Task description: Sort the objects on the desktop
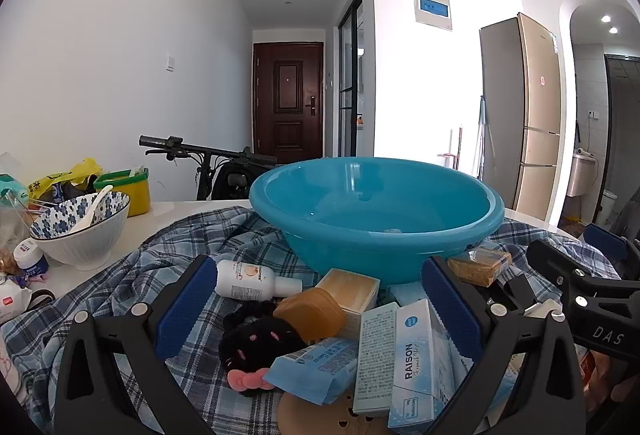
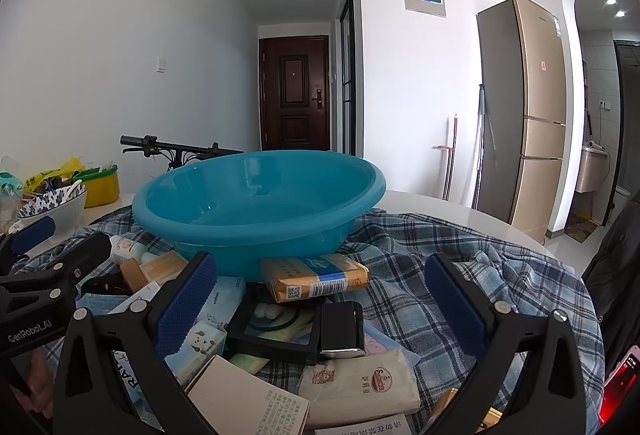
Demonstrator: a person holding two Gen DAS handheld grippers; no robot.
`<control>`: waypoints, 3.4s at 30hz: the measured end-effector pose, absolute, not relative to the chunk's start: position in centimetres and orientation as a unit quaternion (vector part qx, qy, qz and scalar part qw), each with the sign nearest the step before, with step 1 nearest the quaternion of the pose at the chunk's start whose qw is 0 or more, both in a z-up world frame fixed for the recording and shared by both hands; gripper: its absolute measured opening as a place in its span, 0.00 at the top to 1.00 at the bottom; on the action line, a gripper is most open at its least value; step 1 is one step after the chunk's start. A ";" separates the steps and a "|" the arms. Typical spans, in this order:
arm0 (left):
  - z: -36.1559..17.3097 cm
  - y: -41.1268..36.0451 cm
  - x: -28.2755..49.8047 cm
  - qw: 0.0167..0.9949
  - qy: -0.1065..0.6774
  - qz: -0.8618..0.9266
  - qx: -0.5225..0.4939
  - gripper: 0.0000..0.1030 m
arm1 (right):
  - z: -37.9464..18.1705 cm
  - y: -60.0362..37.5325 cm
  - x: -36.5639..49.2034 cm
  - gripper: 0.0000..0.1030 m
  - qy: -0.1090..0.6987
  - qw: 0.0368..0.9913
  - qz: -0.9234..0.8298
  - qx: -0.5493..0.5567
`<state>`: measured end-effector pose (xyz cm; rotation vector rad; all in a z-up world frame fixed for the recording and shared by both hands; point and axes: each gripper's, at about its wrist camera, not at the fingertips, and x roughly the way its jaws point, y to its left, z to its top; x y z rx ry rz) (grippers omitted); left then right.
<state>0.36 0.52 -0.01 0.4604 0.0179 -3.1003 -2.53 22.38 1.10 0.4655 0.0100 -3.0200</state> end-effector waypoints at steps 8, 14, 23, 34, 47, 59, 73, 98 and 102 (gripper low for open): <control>0.2 0.4 0.5 -0.003 0.006 -0.989 0.146 0.00 | 1.3 22.1 -2.4 0.00 0.005 0.037 -0.988 0.152; 0.1 0.4 0.3 -0.005 0.007 -0.989 0.148 0.00 | 1.4 22.1 -2.0 0.00 0.008 0.010 -0.989 0.149; 0.1 0.4 0.6 0.003 0.001 -0.990 0.139 0.00 | 1.5 22.0 -1.8 0.00 0.010 0.031 -0.988 0.150; -0.1 0.5 0.6 0.004 0.002 -0.990 0.142 0.00 | 1.3 22.3 -2.0 0.00 0.007 0.010 -0.987 0.158; -0.1 0.5 0.6 0.000 0.003 -0.990 0.143 0.00 | 1.2 22.3 -2.4 0.00 0.005 0.015 -0.986 0.166; 0.0 0.4 0.6 -0.002 0.002 -0.989 0.145 0.00 | 1.2 22.0 -2.5 0.00 0.008 0.027 -0.985 0.170; 0.0 0.9 0.7 -0.025 -0.002 -0.989 0.144 0.00 | 1.1 22.1 -2.6 0.01 0.004 0.030 -0.984 0.176; -0.1 0.8 0.5 -0.027 -0.002 -0.989 0.144 0.00 | 1.4 22.1 -2.2 0.01 0.002 0.027 -0.986 0.164; -0.2 0.8 0.5 -0.026 -0.002 -0.989 0.145 0.00 | 1.3 22.1 -2.4 0.01 0.004 0.026 -0.986 0.167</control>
